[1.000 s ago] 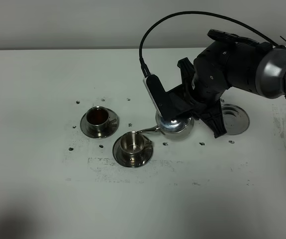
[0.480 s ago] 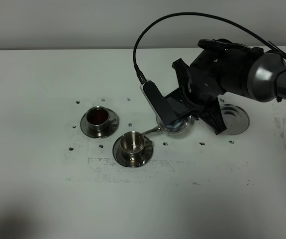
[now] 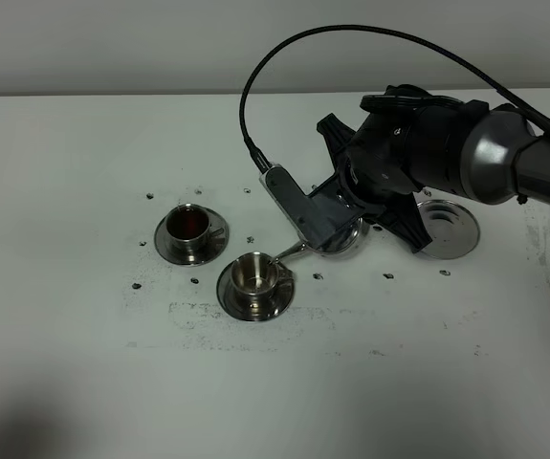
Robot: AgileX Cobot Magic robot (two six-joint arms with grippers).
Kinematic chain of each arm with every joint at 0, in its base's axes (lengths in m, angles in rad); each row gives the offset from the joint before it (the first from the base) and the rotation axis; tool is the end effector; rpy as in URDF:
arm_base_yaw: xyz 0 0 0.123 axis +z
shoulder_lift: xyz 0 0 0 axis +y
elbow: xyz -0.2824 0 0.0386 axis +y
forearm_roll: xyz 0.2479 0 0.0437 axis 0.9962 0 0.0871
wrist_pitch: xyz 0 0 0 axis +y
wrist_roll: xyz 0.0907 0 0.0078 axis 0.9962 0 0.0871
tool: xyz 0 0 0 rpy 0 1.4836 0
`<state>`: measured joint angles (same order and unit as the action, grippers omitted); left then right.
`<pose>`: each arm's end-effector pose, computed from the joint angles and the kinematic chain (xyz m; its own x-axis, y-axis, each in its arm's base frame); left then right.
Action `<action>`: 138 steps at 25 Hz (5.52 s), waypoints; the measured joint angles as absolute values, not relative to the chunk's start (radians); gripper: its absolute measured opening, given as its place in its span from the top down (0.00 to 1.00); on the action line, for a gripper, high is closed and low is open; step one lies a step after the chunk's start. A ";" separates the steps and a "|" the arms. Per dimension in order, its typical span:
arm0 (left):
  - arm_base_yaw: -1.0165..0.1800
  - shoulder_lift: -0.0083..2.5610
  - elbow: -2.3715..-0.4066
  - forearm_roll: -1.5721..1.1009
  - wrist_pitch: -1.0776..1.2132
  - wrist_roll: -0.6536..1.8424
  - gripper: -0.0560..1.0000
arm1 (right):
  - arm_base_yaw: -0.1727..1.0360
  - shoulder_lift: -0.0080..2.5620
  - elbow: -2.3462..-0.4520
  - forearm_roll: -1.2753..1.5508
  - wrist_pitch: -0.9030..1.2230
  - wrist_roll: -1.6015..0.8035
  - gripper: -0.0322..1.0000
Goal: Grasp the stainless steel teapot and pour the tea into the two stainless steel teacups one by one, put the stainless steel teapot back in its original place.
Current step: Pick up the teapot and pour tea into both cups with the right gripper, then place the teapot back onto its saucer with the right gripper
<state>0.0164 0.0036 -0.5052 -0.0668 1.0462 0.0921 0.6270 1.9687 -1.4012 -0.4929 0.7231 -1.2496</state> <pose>-0.0043 -0.0053 0.2800 -0.4379 0.0513 -0.8976 0.0612 0.9978 0.0272 0.3515 0.2195 0.1933 0.4961 -0.8111 0.3098 -0.7070 -0.5845 -0.3982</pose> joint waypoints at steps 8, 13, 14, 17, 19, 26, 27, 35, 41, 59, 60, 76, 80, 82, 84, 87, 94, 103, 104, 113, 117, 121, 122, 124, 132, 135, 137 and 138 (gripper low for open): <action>0.016 0.004 -0.505 -0.067 1.046 0.092 0.55 | 0.642 1.969 -1.401 -0.540 0.717 -1.237 0.77; 0.016 0.004 -0.505 -0.067 1.046 0.092 0.55 | 0.662 1.969 -1.401 -0.557 0.706 -1.237 0.77; 0.016 0.004 -0.505 -0.067 1.046 0.092 0.55 | 0.663 1.969 -1.401 -0.562 0.705 -1.237 0.77; 0.016 0.004 -0.505 -0.067 1.046 0.092 0.55 | 0.665 1.969 -1.401 -0.586 0.702 -1.237 0.77; 0.016 0.004 -0.505 -0.067 1.046 0.092 0.55 | 0.667 1.969 -1.401 -0.611 0.701 -1.234 0.77; 0.016 0.004 -0.505 -0.067 1.046 0.092 0.55 | 0.675 1.969 -1.401 -0.671 0.668 -1.219 0.77; 0.016 0.004 -0.505 -0.067 1.046 0.092 0.55 | 0.678 1.969 -1.401 -0.676 0.667 -1.218 0.77; 0.016 0.004 -0.505 -0.067 1.046 0.092 0.55 | 0.683 1.969 -1.401 -0.698 0.655 -1.219 0.77; 0.016 0.004 -0.505 -0.067 1.046 0.092 0.55 | 0.692 1.969 -1.401 -0.718 0.654 -1.219 0.77; 0.016 0.004 -0.505 -0.067 1.046 0.092 0.55 | 0.694 1.969 -1.401 -0.752 0.654 -1.215 0.77; 0.016 0.004 -0.505 -0.067 1.046 0.092 0.55 | 0.694 1.969 -1.401 -0.758 0.654 -1.212 0.77; 0.016 0.004 -0.505 -0.067 1.046 0.092 0.55 | 0.694 1.969 -1.401 -0.775 0.653 -1.201 0.77; 0.016 0.004 -0.505 -0.067 1.046 0.092 0.55 | 0.694 1.969 -1.401 -0.775 0.653 -1.201 0.77; 0.016 0.004 -0.505 -0.067 1.046 0.092 0.55 | 0.694 1.969 -1.401 -0.775 0.653 -1.201 0.77; 0.016 0.004 -0.505 -0.067 1.046 0.092 0.55 | 0.694 1.969 -1.401 -0.775 0.653 -1.201 0.77; 0.016 0.004 -0.505 -0.067 1.046 0.092 0.55 | 0.694 1.969 -1.401 -0.775 0.653 -1.201 0.77; 0.016 0.004 -0.505 -0.067 1.046 0.092 0.55 | 0.694 1.969 -1.401 -0.775 0.653 -1.201 0.77; 0.016 0.004 -0.505 -0.067 1.046 0.092 0.55 | 0.694 1.969 -1.401 -0.775 0.653 -1.200 0.77; 0.016 0.004 -0.505 -0.067 1.046 0.092 0.55 | 0.694 1.969 -1.401 -0.775 0.653 -1.197 0.77; 0.016 0.004 -0.505 -0.067 1.046 0.092 0.55 | 0.694 1.969 -1.401 -0.734 0.664 -1.167 0.77; 0.016 0.004 -0.505 -0.067 1.046 0.092 0.55 | 0.694 1.966 -1.401 -0.673 0.667 -1.167 0.77; 0.016 0.004 -0.505 -0.067 1.046 0.092 0.55 | 0.689 1.938 -1.401 -0.611 0.680 -1.167 0.77; 0.016 0.004 -0.505 -0.067 1.046 0.092 0.55 | 0.684 1.926 -1.401 -0.589 0.690 -1.167 0.77; 0.016 0.004 -0.505 -0.067 1.046 0.092 0.55 | 0.672 1.901 -1.401 -0.532 0.718 -1.165 0.77; 0.016 0.004 -0.505 -0.067 1.046 0.092 0.55 | 0.651 1.766 -1.334 -0.229 0.746 -0.932 0.77; 0.016 0.004 -0.505 -0.067 1.046 0.092 0.55 | 0.647 1.724 -1.246 -0.148 0.725 -0.763 0.77; 0.016 0.004 -0.505 -0.067 1.046 0.092 0.55 | 0.641 1.716 -1.200 -0.102 0.719 -0.639 0.77; 0.016 0.004 -0.505 -0.067 1.046 0.092 0.55 | 0.638 1.716 -1.180 -0.086 0.718 -0.577 0.77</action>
